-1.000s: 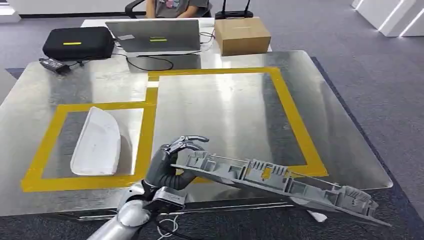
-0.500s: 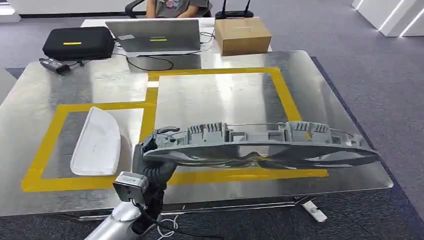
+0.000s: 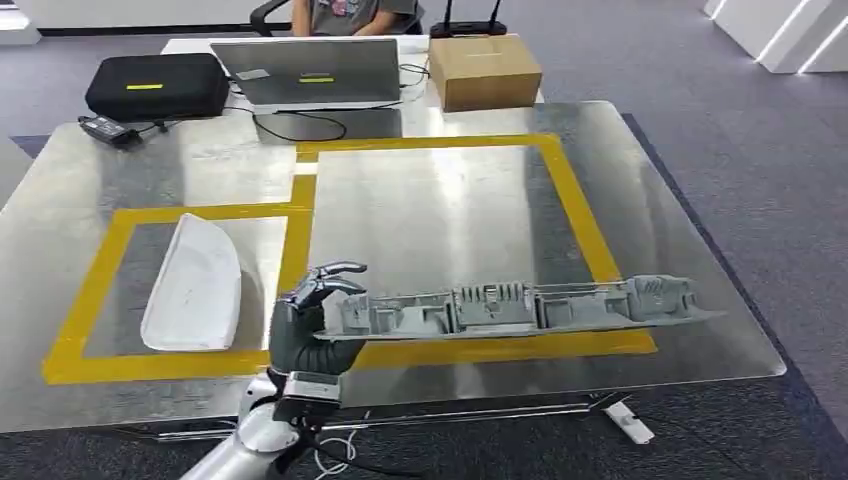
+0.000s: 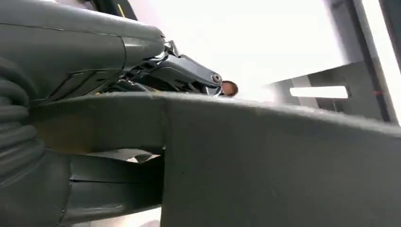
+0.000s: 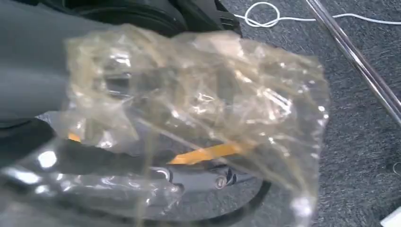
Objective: Take the parts from the cabinet and place them on the table.
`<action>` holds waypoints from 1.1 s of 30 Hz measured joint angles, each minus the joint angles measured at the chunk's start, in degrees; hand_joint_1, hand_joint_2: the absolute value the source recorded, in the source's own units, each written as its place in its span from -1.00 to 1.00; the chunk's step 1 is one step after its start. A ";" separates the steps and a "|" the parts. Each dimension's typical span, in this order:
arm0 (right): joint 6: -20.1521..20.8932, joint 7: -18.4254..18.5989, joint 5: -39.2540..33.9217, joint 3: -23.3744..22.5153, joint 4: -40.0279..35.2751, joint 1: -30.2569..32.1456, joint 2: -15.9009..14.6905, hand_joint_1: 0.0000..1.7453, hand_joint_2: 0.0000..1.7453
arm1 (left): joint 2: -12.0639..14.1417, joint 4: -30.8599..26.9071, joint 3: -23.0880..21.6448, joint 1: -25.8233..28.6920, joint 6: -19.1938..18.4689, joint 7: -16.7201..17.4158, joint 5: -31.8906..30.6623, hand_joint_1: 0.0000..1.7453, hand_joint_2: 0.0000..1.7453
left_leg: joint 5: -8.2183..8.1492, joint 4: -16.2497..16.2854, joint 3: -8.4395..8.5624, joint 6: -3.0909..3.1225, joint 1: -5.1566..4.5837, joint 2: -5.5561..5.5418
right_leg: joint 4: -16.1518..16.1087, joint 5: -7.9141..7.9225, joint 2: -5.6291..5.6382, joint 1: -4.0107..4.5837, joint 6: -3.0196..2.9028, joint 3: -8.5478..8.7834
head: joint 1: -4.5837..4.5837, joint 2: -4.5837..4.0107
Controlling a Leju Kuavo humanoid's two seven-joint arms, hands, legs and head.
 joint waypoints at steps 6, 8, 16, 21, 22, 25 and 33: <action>0.11 0.00 0.11 0.00 -0.02 -0.04 0.00 -1.00 -1.00 | 0.15 0.68 -0.39 -0.02 0.13 -0.02 -0.37 1.00 1.00 | 0.00 0.00 0.00 0.00 0.00 0.00 | 0.00 0.00 -0.01 0.00 0.00 0.00 | -0.02 0.00; 0.11 0.00 0.13 0.00 -0.02 -0.05 0.00 -1.00 -1.00 | 0.17 0.72 -0.55 -0.02 0.15 -0.02 -0.37 1.00 1.00 | 0.00 0.00 0.00 0.00 0.00 0.00 | 0.00 0.00 -0.01 0.00 0.00 -0.01 | 0.00 0.00; 0.11 -0.02 0.15 0.00 -0.02 -0.05 0.00 -1.00 -1.00 | 0.22 0.79 -0.92 -0.02 0.15 -0.02 -0.37 1.00 1.00 | 0.00 0.00 0.00 0.00 0.00 0.00 | 0.00 0.00 -0.01 0.00 0.00 0.00 | 0.00 0.00; -0.07 0.04 0.72 0.02 -0.02 -0.07 0.00 -1.00 -1.00 | 0.24 0.63 -0.96 0.03 3.03 -0.07 -3.58 1.00 1.00 | 0.00 0.00 0.00 0.00 0.00 0.00 | 0.00 0.00 -0.01 0.01 0.00 0.05 | 0.00 0.00; -0.72 0.15 1.14 0.02 0.00 -0.10 -0.02 -1.00 -1.00 | -0.01 -0.34 -0.83 0.45 5.99 -0.09 -8.96 1.00 1.00 | 0.00 0.00 0.01 0.00 0.00 0.00 | 0.01 0.00 0.01 0.01 0.00 0.05 | 0.00 0.00; -3.39 0.18 1.64 0.04 1.58 -0.26 -0.70 -1.00 -1.00 | -1.92 -3.22 -0.46 2.35 9.27 -0.22 -38.13 1.00 1.00 | 0.00 0.00 0.01 0.01 -0.02 -0.13 | 0.00 -0.08 -0.22 -0.02 0.04 0.09 | 0.04 0.00; -5.38 -0.07 1.68 0.04 5.03 -0.81 -2.08 -1.00 -1.00 | -2.36 -6.95 0.98 3.48 9.68 -0.22 -65.23 1.00 1.00 | -0.07 0.00 0.19 -0.01 -0.04 -0.05 | 0.00 -0.08 -0.09 -0.02 0.06 0.10 | -0.04 0.00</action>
